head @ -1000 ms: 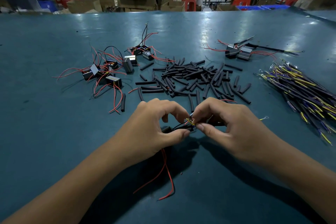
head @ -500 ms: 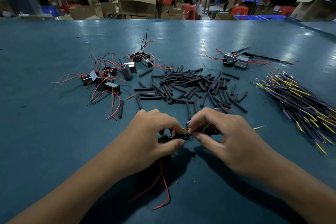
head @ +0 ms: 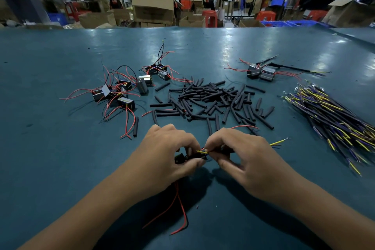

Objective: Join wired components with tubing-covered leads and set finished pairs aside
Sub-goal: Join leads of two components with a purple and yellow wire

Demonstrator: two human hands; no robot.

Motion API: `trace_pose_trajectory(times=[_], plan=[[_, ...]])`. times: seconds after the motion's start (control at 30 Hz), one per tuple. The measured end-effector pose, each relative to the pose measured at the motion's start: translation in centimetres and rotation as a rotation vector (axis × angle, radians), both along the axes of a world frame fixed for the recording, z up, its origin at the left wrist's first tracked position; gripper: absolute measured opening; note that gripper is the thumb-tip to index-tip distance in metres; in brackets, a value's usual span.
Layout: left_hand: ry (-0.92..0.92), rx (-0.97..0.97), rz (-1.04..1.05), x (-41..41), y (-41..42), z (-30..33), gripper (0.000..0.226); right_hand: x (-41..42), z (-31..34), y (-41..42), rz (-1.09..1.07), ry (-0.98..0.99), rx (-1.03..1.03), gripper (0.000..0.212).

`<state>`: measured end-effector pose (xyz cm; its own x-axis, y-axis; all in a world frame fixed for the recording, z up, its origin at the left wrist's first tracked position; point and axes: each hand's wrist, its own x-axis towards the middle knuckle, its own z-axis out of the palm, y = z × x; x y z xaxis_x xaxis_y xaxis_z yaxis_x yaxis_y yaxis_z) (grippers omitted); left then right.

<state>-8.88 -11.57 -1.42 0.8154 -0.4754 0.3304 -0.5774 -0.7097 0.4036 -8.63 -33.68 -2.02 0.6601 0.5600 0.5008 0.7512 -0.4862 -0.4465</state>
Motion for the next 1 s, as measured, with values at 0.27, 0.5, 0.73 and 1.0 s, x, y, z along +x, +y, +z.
trace_pose_trajectory(times=[0.27, 0.5, 0.73, 1.0], plan=[[-0.108, 0.137, -0.029, 0.0, -0.3, -0.1, 0.015, 0.3, -0.5, 0.2, -0.024, -0.031, 0.062, 0.021], [0.045, -0.240, 0.086, 1.0, 0.9, 0.6, 0.018, 0.9, -0.1, -0.7, -0.124, -0.239, 0.396, 0.013], [0.090, -0.455, 0.133, 3.7, -0.7, 5.1, 0.010, 2.2, -1.2, -0.8, -0.218, 0.073, 0.413, 0.009], [0.156, -0.614, 0.140, 16.1, -10.7, 11.2, 0.015, 3.6, -1.6, -1.3, -0.323, 0.266, 0.565, 0.009]])
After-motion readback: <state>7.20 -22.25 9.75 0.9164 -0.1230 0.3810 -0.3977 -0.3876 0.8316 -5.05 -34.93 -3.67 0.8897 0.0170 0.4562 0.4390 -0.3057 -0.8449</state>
